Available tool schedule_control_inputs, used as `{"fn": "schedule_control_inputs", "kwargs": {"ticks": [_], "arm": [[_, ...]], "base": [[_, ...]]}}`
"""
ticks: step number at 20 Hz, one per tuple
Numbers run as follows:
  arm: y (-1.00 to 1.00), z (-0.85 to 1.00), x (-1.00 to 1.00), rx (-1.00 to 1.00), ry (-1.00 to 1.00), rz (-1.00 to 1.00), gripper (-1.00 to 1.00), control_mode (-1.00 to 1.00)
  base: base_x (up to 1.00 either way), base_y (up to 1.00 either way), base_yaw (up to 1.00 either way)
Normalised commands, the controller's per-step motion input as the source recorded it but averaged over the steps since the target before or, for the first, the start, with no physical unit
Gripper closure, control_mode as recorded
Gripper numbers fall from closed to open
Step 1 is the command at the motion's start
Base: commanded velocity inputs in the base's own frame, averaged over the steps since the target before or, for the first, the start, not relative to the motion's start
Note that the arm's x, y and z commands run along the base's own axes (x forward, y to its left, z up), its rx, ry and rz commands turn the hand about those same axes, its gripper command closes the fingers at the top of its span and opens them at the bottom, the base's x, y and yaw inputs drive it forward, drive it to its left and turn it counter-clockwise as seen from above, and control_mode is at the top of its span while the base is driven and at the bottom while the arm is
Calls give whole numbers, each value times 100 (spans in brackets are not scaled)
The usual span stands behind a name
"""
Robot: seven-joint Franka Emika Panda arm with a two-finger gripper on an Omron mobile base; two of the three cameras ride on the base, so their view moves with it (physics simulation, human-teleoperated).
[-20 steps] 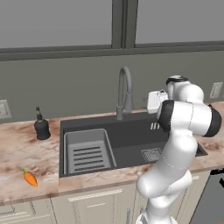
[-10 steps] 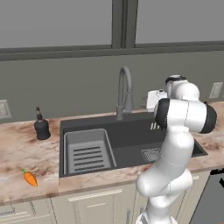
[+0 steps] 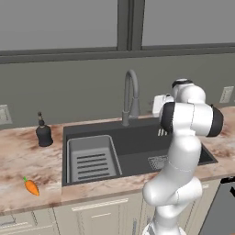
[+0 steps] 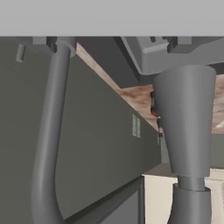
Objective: Turn on the sink faucet. Then move the carrot from the counter to the sink. Turn off the sink. Move the vegetable from the sink to the pot next to the stove. Finally move the pot to the rear left burner.
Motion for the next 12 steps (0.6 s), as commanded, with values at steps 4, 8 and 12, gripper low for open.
{"fn": "schedule_control_inputs", "kwargs": {"ticks": [4, 8, 12], "arm": [[0, -7, 19, 0, 2, 0, -100, -100], [0, -9, 18, 0, 3, 0, -100, -100], [0, -10, 15, 0, 2, 0, -100, -100]], "base": [[0, 0, 0], [0, 0, 0], [0, 0, 0]]}}
